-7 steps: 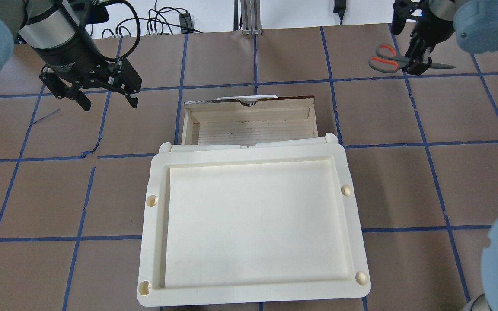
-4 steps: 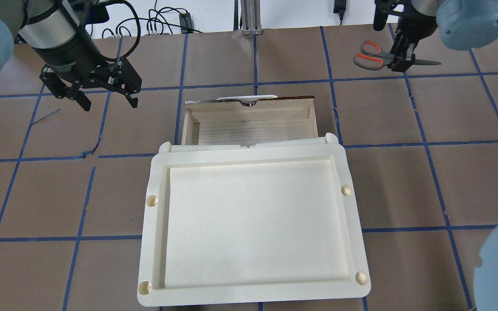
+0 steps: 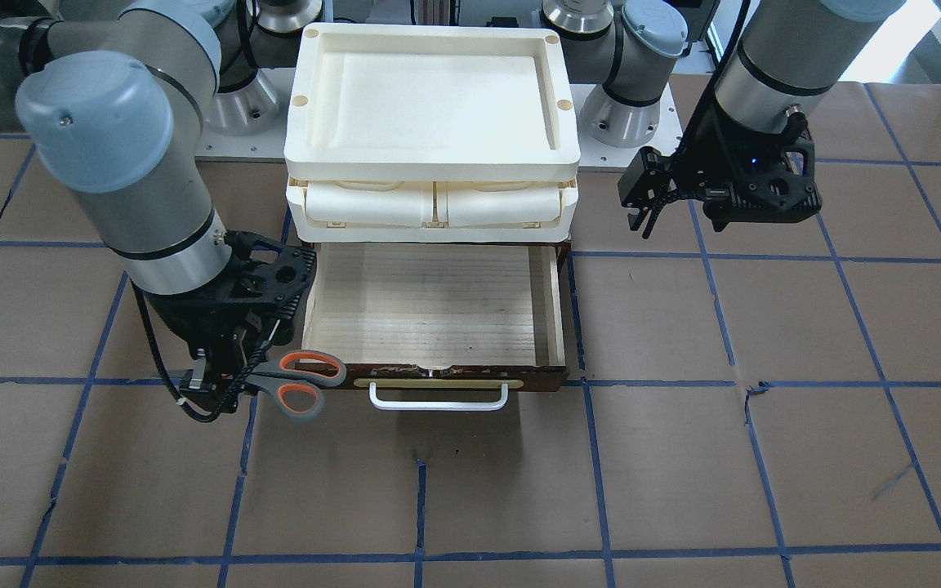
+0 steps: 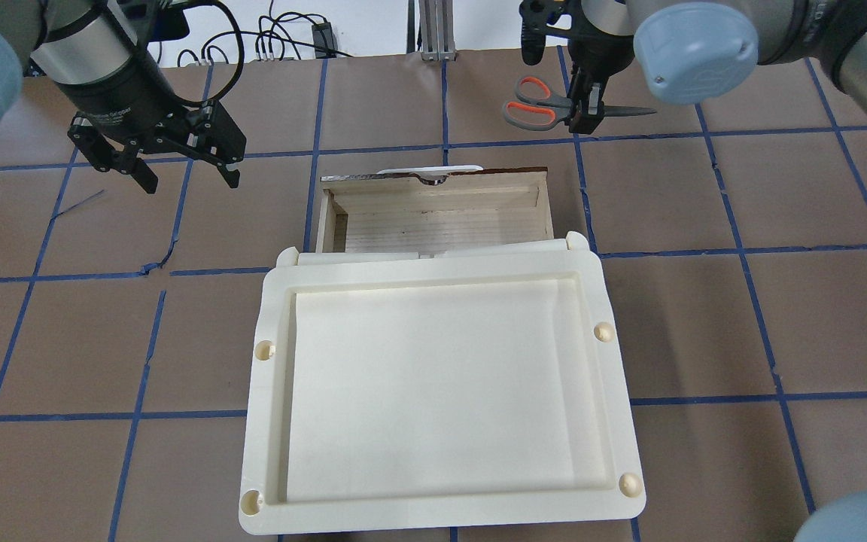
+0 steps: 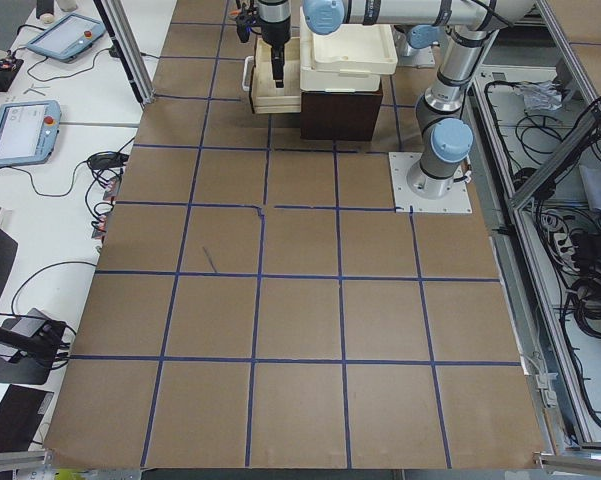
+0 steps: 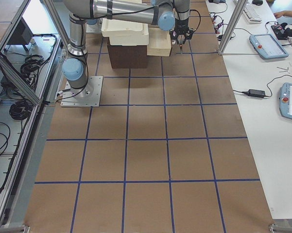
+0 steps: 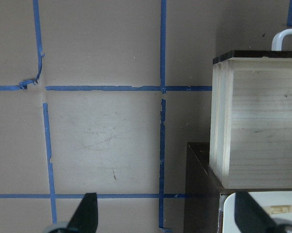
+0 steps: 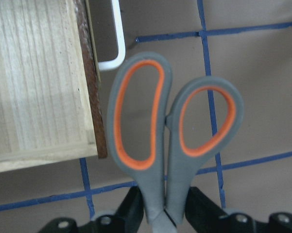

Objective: Put scissors in drawer and close it
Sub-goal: 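Carry the scissors with the right gripper over the open drawer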

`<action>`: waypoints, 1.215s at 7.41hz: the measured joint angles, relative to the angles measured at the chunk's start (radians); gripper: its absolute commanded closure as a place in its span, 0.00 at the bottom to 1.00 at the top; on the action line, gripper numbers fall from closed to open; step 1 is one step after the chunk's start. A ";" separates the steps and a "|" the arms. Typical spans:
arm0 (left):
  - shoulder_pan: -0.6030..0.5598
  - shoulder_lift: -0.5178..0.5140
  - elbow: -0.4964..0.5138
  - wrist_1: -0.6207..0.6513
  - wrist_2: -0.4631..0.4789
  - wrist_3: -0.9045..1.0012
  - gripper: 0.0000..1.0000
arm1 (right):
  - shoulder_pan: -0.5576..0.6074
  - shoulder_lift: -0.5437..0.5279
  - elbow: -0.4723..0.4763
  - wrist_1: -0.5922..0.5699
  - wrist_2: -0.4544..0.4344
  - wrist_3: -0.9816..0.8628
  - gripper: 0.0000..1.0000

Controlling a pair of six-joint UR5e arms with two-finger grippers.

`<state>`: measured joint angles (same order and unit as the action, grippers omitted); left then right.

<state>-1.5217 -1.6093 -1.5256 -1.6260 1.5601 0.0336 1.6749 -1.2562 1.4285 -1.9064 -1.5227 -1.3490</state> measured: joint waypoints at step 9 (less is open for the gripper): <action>0.051 0.002 -0.003 -0.007 0.002 0.035 0.00 | 0.272 0.090 -0.002 -0.060 -0.036 0.248 0.97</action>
<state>-1.4704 -1.6072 -1.5288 -1.6333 1.5616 0.0688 1.9473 -1.1661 1.4268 -1.9662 -1.5588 -1.1007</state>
